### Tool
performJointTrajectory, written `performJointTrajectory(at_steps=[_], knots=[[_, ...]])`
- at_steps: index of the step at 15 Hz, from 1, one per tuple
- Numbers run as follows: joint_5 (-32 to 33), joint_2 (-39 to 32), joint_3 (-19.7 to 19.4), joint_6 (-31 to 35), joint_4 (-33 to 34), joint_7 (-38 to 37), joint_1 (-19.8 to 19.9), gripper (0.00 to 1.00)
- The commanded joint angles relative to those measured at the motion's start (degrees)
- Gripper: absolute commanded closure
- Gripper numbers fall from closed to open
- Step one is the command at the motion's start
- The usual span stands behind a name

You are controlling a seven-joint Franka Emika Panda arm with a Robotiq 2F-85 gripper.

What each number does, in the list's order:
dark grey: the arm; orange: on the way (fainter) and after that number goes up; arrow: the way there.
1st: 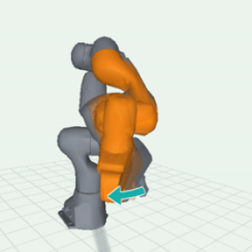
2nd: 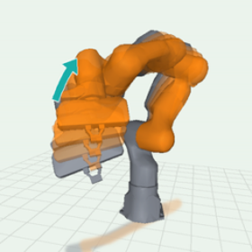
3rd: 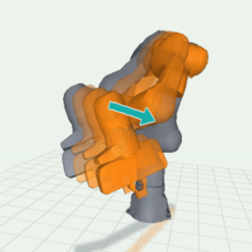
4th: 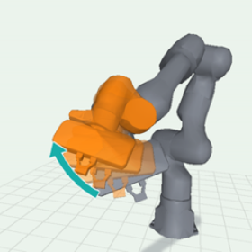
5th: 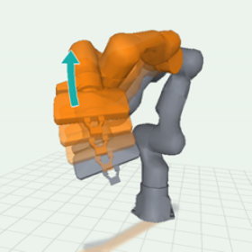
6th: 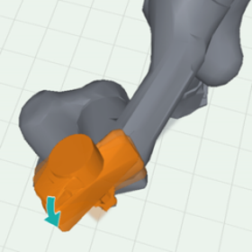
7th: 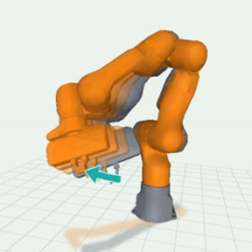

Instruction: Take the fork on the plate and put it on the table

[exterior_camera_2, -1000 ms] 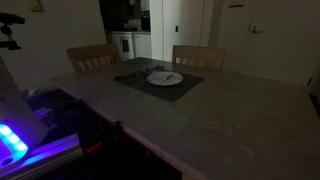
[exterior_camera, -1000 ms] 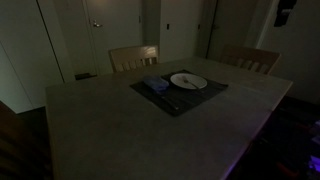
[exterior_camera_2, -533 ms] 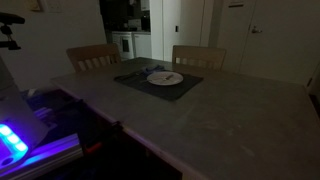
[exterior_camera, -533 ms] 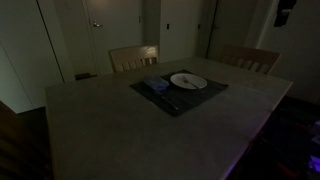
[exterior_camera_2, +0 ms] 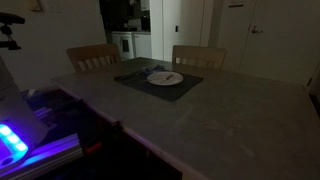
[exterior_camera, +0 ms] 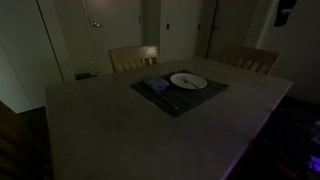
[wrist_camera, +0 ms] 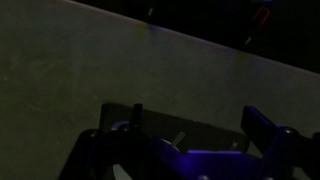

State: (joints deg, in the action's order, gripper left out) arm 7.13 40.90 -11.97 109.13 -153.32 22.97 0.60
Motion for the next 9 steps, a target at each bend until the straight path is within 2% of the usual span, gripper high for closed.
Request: performJointTrajectory(at_steps=[1, 9], knots=[[-0.24, -0.06, 0.35, -0.08, 0.08, 0.19, 0.35, 0.00], [-0.30, -0.45, 0.29, 0.17, 0.17, 0.32, 0.22, 0.00]])
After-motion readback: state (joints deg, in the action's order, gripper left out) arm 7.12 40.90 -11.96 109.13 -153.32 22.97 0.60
